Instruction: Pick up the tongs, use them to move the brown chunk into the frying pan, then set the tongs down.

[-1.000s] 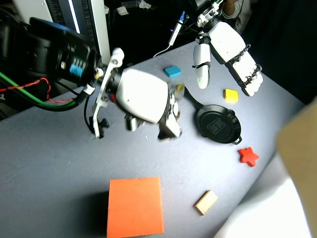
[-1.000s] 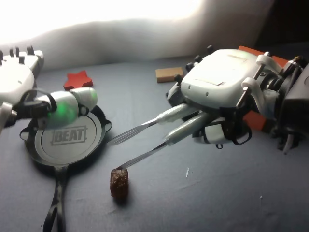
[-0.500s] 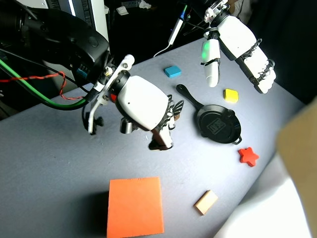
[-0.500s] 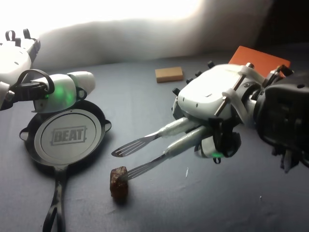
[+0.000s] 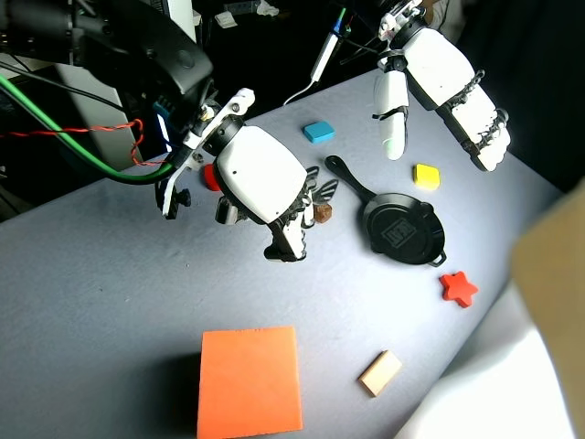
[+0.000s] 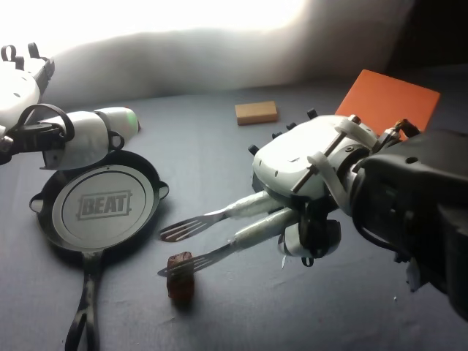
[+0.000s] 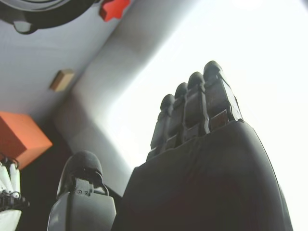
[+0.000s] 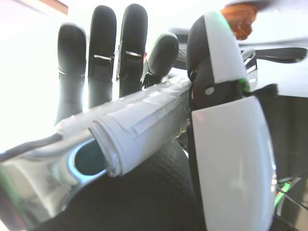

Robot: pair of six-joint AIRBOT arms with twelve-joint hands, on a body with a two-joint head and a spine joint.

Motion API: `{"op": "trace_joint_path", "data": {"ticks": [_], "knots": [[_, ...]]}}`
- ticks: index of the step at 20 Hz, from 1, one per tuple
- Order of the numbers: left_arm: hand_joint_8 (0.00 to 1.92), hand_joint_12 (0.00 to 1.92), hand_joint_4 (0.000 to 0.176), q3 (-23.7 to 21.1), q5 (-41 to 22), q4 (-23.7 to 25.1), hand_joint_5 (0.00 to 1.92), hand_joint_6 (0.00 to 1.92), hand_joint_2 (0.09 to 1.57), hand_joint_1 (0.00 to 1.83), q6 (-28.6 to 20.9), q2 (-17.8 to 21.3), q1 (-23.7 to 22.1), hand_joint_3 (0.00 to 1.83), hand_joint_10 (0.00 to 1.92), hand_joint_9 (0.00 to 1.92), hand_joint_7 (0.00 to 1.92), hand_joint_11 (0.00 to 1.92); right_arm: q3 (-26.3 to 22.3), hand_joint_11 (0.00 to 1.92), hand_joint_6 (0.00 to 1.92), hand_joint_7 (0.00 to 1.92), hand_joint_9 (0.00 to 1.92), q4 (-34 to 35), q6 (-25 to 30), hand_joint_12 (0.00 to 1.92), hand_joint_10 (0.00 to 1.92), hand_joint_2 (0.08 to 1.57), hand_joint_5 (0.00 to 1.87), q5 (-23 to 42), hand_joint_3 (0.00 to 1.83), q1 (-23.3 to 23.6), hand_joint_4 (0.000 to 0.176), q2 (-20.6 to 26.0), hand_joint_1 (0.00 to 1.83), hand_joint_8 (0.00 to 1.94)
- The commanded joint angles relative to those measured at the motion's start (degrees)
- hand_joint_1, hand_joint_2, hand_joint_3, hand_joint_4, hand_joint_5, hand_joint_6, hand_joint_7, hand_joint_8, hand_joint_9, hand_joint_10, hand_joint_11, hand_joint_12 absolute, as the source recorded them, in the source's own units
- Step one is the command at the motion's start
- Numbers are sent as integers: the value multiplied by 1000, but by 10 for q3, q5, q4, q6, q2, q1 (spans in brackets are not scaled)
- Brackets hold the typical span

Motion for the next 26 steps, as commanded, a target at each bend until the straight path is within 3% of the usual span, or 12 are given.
{"op": "trace_joint_path", "data": {"ticks": [1,5,6,7,8,16,26], "knots": [[0,0,0,0,-21,53,0,0,1133,0,0,6,-3,1,0,0,0,1,-3,457,1293,1007,748,-36,8,1533,736,1221,769,11,0,9,0,-2,1096,207],[0,0,0,-1,-21,53,0,0,1127,0,0,6,-2,0,0,0,0,0,-2,425,1318,991,725,-36,10,1531,722,1230,751,16,2,9,0,-14,1089,194],[0,0,0,-1,-21,53,0,0,1130,0,0,6,-2,0,0,0,0,0,0,385,908,970,703,-36,10,1530,703,1185,642,19,0,8,0,-18,1061,177],[0,0,0,-1,-21,53,0,0,1136,0,0,6,-2,2,0,0,0,0,3,378,701,969,707,-36,11,1515,679,1170,667,22,0,8,0,-21,1060,159],[0,0,0,-1,-21,53,0,0,1139,0,0,6,-2,3,0,0,0,0,6,363,612,968,703,-36,13,1519,668,1166,681,24,0,8,0,-25,1050,139],[0,0,0,-1,-21,53,0,0,1128,0,0,6,-1,0,0,0,0,0,25,278,545,942,669,-36,12,1577,693,1145,654,18,0,7,0,-41,1050,94],[0,0,0,1,-21,53,0,0,1129,0,-1,6,0,0,0,0,0,0,41,315,548,958,677,-36,14,1550,702,1138,665,20,0,-5,0,-55,1071,94]]}}
